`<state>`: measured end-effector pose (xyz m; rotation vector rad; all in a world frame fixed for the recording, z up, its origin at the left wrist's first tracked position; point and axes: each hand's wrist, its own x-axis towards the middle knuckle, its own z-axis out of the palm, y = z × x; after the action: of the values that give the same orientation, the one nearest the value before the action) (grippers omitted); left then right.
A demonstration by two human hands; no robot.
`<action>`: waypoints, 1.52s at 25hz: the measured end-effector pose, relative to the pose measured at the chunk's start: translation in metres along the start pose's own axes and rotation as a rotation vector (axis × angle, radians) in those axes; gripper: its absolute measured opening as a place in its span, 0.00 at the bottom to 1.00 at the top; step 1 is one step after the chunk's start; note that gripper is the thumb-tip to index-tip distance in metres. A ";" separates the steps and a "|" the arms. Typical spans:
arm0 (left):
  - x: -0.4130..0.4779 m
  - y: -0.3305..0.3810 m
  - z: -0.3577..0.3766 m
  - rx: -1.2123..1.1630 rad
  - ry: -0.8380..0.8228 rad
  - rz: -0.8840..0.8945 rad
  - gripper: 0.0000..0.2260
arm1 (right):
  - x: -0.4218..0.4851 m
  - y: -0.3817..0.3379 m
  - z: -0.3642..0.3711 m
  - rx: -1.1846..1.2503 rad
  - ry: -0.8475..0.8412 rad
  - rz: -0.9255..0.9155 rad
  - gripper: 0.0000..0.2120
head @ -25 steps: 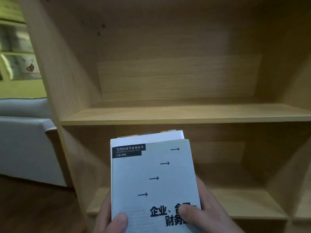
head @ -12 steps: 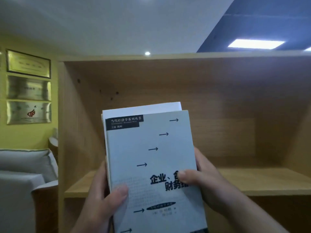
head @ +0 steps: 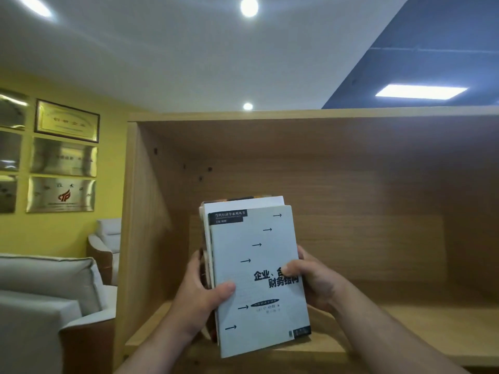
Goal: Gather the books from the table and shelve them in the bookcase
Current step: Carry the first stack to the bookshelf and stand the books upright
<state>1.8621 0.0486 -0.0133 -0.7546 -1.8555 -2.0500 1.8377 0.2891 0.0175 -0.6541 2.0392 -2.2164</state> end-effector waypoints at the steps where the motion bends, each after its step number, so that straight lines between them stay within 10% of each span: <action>1: 0.005 -0.004 -0.002 0.004 -0.001 0.001 0.45 | 0.006 0.005 -0.003 0.004 0.004 0.019 0.45; 7: 0.014 -0.015 -0.005 0.114 0.033 0.022 0.40 | 0.009 0.009 -0.017 -0.126 0.064 0.066 0.47; 11: 0.013 -0.015 -0.002 0.221 0.112 0.046 0.38 | -0.023 0.005 0.022 -1.074 0.581 0.004 0.22; 13: 0.011 -0.018 -0.002 0.306 0.144 0.037 0.42 | -0.036 0.006 0.051 -1.300 0.512 0.016 0.12; 26: 0.007 0.002 0.003 0.795 0.512 -0.155 0.59 | 0.058 0.038 0.073 -0.268 0.021 0.236 0.27; 34: -0.004 -0.008 -0.013 1.021 0.437 -0.135 0.39 | 0.046 0.034 0.073 -0.420 -0.134 0.193 0.18; 38: -0.016 -0.005 -0.021 1.097 0.328 -0.197 0.39 | 0.043 0.037 0.072 -0.712 -0.108 0.026 0.32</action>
<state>1.8688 0.0269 -0.0274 0.0601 -2.4250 -0.8385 1.8143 0.2032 -0.0045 -0.7501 2.7384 -1.3550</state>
